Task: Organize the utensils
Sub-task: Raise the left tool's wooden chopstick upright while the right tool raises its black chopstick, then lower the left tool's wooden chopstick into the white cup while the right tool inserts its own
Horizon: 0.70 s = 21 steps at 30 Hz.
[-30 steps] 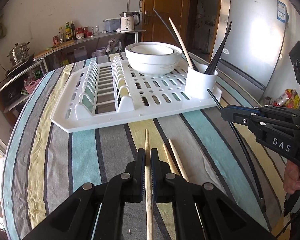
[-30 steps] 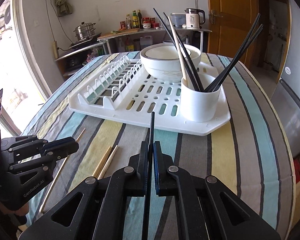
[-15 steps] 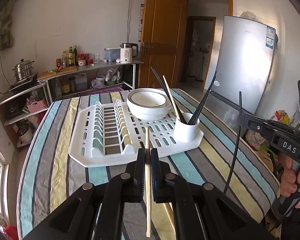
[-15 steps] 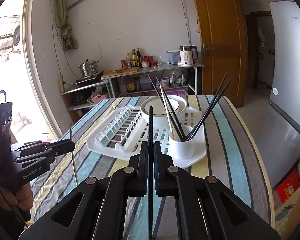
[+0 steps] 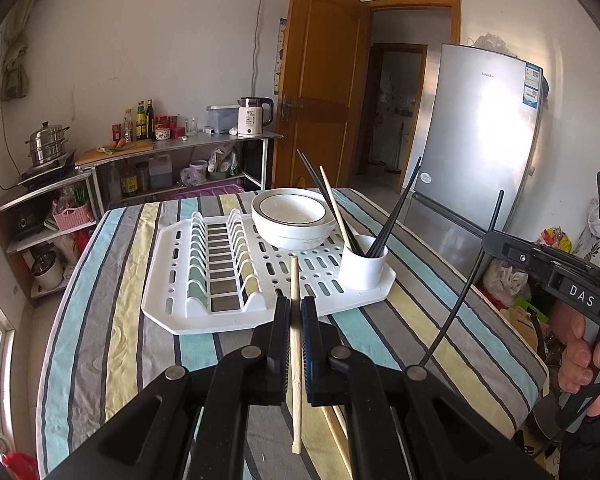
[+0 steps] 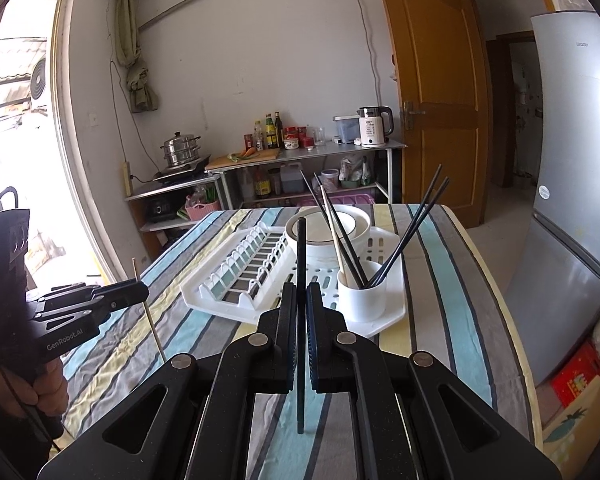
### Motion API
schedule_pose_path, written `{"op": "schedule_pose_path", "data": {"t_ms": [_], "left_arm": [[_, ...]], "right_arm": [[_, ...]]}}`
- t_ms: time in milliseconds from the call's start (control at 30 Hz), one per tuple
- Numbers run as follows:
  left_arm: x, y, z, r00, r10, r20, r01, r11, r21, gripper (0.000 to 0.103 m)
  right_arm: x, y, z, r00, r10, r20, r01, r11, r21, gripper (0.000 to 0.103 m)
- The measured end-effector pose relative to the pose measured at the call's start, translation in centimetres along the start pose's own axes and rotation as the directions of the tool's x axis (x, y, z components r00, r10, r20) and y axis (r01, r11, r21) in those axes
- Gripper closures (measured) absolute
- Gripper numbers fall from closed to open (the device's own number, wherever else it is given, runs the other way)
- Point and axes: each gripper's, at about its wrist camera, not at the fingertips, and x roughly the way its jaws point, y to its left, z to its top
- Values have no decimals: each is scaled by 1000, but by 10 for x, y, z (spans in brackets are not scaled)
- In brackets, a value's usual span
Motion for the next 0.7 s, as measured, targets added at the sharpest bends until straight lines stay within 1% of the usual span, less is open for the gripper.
{"op": "schedule_pose_path", "data": {"t_ms": [133, 300, 533, 700], "left_arm": [[2, 0, 8, 1000, -8, 2, 8, 1000, 2, 98], [9, -8, 28, 999, -41, 14, 41, 999, 15, 98], [39, -24, 69, 995, -99, 16, 98, 995, 28, 98], [63, -38, 104, 991, -126, 36, 124, 991, 39, 98]], "right_arm": [[-4, -4, 3, 1000, -3, 12, 3, 1000, 6, 98], [-5, -13, 14, 999, -8, 32, 8, 1000, 11, 98], [0, -26, 37, 998, -21, 65, 20, 1000, 19, 98], [4, -33, 61, 994, -32, 101, 31, 999, 16, 98]]}}
